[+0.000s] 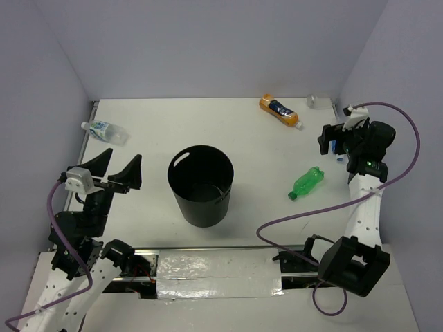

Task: Put the plastic bottles in the bin

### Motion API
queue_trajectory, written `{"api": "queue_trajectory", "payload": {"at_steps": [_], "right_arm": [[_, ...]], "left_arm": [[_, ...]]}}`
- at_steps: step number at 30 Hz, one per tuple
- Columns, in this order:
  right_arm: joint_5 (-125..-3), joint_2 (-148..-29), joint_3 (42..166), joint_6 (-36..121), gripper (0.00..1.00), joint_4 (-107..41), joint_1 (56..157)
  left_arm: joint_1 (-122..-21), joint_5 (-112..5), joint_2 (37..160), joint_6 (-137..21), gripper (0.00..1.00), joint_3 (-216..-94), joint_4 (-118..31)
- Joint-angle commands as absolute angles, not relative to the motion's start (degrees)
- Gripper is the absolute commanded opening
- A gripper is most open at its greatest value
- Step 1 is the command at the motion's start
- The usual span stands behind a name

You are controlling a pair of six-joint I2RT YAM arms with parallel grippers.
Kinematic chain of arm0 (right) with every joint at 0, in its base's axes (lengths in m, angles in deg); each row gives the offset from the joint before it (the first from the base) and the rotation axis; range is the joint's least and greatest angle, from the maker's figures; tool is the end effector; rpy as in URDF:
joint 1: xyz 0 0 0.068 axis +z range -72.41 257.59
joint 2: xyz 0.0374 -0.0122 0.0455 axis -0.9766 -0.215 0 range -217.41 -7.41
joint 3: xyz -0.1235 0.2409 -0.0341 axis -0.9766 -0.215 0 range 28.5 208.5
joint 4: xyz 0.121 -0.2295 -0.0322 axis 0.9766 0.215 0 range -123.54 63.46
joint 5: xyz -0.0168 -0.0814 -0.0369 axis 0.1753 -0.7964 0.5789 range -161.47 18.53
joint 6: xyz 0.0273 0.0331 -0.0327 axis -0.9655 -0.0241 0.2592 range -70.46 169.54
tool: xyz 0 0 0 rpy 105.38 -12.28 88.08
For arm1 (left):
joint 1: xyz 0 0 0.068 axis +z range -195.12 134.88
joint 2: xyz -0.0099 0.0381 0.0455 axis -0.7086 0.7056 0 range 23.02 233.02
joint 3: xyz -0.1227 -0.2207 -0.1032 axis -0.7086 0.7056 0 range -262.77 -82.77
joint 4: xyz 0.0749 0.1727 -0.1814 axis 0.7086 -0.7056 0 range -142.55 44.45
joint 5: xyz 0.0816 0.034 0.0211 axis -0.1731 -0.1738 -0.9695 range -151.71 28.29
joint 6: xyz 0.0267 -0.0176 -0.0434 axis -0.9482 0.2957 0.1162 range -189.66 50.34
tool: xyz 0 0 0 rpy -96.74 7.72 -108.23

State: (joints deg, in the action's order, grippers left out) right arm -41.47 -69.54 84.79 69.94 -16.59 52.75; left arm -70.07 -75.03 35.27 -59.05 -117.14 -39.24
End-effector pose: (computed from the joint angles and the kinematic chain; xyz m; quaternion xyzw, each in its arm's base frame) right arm 0.2280 -0.0859 0.3410 -0.1120 0.8094 -0.0066 0.5764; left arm 0.0596 -0.0187 0.3690 -0.0355 0.5168 -0.2040 0.8307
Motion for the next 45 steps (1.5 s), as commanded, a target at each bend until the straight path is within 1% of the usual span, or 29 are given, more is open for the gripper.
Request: {"api": "queue_trajectory", "payload": {"at_steps": [1,4,5,6,8,9,10,11,12,13,14,15,17,18,19,23,27,31,33,36,37,38,39,40,41,42,43,44,45], "right_arm": [[-38.77,-68.06,82.56,72.04,1.0,-19.92,52.19],[-35.97,-68.32,83.25,77.3,1.0,-15.01,52.18],[-34.22,-69.19,83.87,83.23,0.99,-12.47,52.1],[-29.41,-69.89,84.83,88.51,1.0,-4.44,52.1],[-25.52,-71.65,87.64,100.19,1.0,5.17,52.27],[-22.37,-73.57,88.35,109.65,1.0,12.62,52.19],[-21.29,-74.55,89.4,115.31,1.0,16.43,52.19],[-20.41,-76.13,89.41,130.25,1.0,20.65,52.19],[-20.14,-76.92,89.15,140.41,1.0,29.74,52.1],[-22.75,-77.63,87.93,149.73,1.0,33.83,52.18],[-24.69,-78.51,86.96,162.79,1.0,36.4,52.27],[-26.71,-78.69,85.29,166.92,1.0,37.64,52.53],[-31.98,-79.13,84.05,170.47,1.0,35.65,53.41],[-34.18,-79.22,82.83,169.7,1.0,31.63,55.59],[-39.07,-79.48,82.12,168.64,1.0,27.15,56.74],[-50.62,-80.97,77.38,166.7,1.0,17.56,63.25],[-56.08,-85.45,75.96,166.79,0.99,11.56,66.86],[-60.12,-92.9,77.37,166.0,0.99,8.57,68.88],[-61.09,-95.03,77.89,165.65,0.97,6.63,69.15],[-61.19,-99.07,79.74,162.94,0.81,7.76,69.85],[-60.49,-99.25,80.26,162.22,0.67,9.51,69.85],[-59.44,-99.0,81.49,161.52,0.57,10.31,69.94],[-56.38,-97.77,82.28,159.43,0.4,11.36,69.85],[-54.43,-96.72,84.29,158.19,0.35,13.9,69.85],[-52.07,-95.66,85.79,156.7,0.32,15.4,69.76],[-45.95,-93.04,87.28,152.76,0.3,17.16,69.76],[-42.32,-91.62,89.13,150.12,0.29,20.65,69.85],[-38.37,-90.48,93.67,147.57,0.28,22.69,69.94],[-30.33,-88.73,96.33,142.84,0.26,28.11,69.94]], "left_arm": [[-70.0,-74.02,35.68,-59.38,0.99,-117.31,-37.2],[-70.0,-73.75,35.68,-59.38,0.99,-117.22,-37.2],[-70.0,-73.67,35.68,-59.29,0.99,-117.31,-37.2],[-70.0,-73.66,35.68,-59.29,0.99,-117.31,-37.2],[-70.0,-73.49,35.68,-59.29,0.99,-117.31,-37.2],[-70.0,-73.49,35.68,-59.29,0.99,-117.31,-37.2],[-70.0,-73.4,35.68,-59.2,0.99,-117.39,-37.2],[-70.0,-73.31,35.68,-59.2,0.99,-117.31,-37.2],[-70.0,-73.23,35.68,-59.2,0.99,-117.31,-37.11],[-70.0,-73.14,35.68,-59.12,0.99,-117.22,-37.11],[-70.0,-73.05,35.85,-59.12,0.99,-117.22,-37.11],[-70.0,-73.05,35.94,-59.2,0.99,-117.31,-37.2],[-70.0,-73.05,36.2,-59.29,0.99,-117.39,-37.37],[-70.0,-73.22,36.2,-59.29,0.99,-117.39,-37.37],[-70.0,-73.31,36.29,-59.47,0.99,-117.48,-37.46],[-69.91,-73.58,36.82,-59.73,1.0,-117.48,-37.63],[-69.82,-73.66,37.35,-59.82,0.99,-117.66,-37.81],[-69.73,-73.75,37.52,-59.99,0.99,-117.66,-37.9],[-69.65,-73.67,37.61,-60.08,1.0,-117.57,-37.81],[-69.56,-73.66,37.87,-60.08,0.99,-117.66,-37.9],[-69.56,-73.66,37.96,-60.08,0.99,-117.66,-37.9],[-69.56,-73.58,38.05,-60.08,0.99,-117.57,-37.9],[-69.47,-73.49,38.22,-60.0,0.99,-117.57,-37.9],[-69.47,-73.31,38.31,-59.99,0.99,-117.66,-37.81],[-69.47,-73.14,38.49,-59.91,0.99,-117.66,-37.9],[-69.38,-73.05,38.66,-59.91,0.99,-117.74,-37.9],[-69.3,-72.87,38.75,-59.82,0.99,-117.66,-37.9],[-69.21,-72.7,38.93,-59.82,1.0,-117.74,-37.9],[-69.21,-72.7,38.93,-59.82,1.0,-117.75,-37.99]]}}
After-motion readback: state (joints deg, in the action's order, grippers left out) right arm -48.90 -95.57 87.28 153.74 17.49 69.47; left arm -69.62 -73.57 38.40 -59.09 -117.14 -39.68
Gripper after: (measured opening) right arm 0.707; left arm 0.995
